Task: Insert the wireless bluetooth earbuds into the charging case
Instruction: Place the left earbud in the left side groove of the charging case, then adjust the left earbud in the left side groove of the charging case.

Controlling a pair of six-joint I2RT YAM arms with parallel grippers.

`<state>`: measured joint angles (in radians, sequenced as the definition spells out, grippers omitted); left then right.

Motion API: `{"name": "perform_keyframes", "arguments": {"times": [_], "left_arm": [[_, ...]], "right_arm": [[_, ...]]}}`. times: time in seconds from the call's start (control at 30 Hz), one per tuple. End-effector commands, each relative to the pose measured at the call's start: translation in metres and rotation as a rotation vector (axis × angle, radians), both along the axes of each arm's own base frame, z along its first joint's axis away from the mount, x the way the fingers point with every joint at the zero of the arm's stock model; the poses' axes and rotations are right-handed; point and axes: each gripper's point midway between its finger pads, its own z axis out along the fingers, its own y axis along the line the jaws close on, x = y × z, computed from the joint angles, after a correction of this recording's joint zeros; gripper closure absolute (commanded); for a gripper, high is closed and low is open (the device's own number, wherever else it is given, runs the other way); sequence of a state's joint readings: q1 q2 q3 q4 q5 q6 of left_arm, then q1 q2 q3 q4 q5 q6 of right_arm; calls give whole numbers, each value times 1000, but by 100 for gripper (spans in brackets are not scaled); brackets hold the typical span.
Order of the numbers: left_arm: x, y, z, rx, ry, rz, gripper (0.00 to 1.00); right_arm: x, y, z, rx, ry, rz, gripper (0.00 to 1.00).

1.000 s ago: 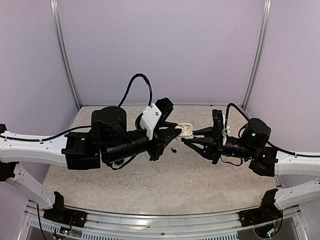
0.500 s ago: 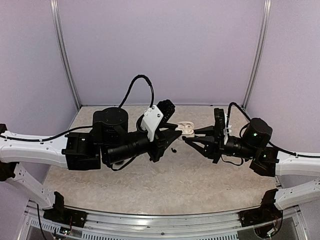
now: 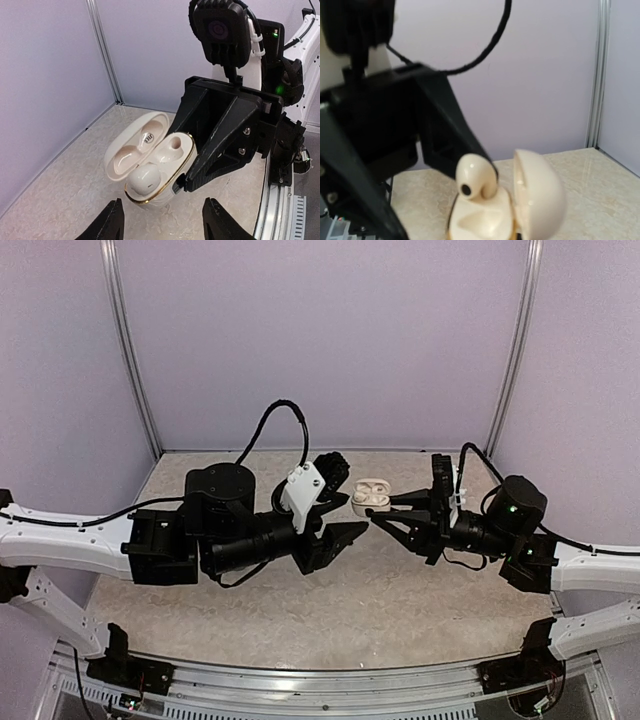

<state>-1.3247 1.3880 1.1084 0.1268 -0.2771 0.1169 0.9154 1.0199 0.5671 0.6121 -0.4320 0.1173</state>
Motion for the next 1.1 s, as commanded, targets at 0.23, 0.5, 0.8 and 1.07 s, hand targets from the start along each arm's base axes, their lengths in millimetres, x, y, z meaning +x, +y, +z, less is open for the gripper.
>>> {"name": "perform_keyframes", "arguments": {"times": [0.23, 0.5, 0.8, 1.07], "left_arm": [[-6, 36, 10, -89, 22, 23, 21], [-24, 42, 32, -184, 68, -112, 1], [-24, 33, 29, -172, 123, -161, 1], [-14, 26, 23, -164, 157, -155, 1]], "right_arm": [[-13, 0, 9, 5, -66, 45, 100], [-36, 6, -1, -55, -141, 181, 100], [-43, 8, -3, -71, -154, 233, 100], [-44, 9, -2, -72, -150, 245, 100]]}}
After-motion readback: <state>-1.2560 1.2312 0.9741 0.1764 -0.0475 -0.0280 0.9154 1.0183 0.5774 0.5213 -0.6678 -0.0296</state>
